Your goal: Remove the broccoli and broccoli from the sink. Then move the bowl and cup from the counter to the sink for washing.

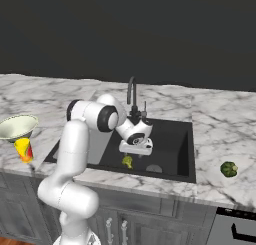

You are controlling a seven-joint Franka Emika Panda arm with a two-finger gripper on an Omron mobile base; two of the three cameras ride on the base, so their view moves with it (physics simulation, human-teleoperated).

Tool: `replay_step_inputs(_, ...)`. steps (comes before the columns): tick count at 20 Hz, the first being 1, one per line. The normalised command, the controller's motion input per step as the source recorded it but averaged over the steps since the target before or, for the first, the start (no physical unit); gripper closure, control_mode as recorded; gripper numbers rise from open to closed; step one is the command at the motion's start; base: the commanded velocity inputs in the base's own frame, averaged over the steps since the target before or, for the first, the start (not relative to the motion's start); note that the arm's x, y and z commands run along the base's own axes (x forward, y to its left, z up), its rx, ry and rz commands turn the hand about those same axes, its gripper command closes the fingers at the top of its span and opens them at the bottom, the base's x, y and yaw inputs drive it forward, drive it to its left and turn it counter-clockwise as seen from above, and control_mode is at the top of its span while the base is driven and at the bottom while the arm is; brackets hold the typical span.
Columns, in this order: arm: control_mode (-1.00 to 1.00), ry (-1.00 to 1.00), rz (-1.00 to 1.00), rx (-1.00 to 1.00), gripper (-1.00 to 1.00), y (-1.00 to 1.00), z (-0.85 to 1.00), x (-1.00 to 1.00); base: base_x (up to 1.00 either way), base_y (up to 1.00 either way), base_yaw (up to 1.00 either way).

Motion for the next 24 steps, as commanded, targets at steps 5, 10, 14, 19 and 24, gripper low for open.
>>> replay_step_inputs(5,-1.0,-0.06,-0.02,0.01,-1.0,0.11,0.13,0.0,0.0,0.0,0.0)
replay_step_inputs(10,-1.0,-0.03,-0.11,0.05,-1.0,0.11,0.1,-0.03,0.0,0.0,0.0)
replay_step_inputs(14,-1.0,0.0,-0.18,0.0,-1.0,0.03,0.0,-0.05,0.0,0.0,0.0)
replay_step_inputs(19,-1.0,0.0,-0.21,0.0,-1.0,0.0,0.0,-0.04,0.0,0.0,0.0)
replay_step_inputs(24,-1.0,0.0,-0.2,0.0,-1.0,0.0,0.0,0.0,0.0,0.0,0.0)
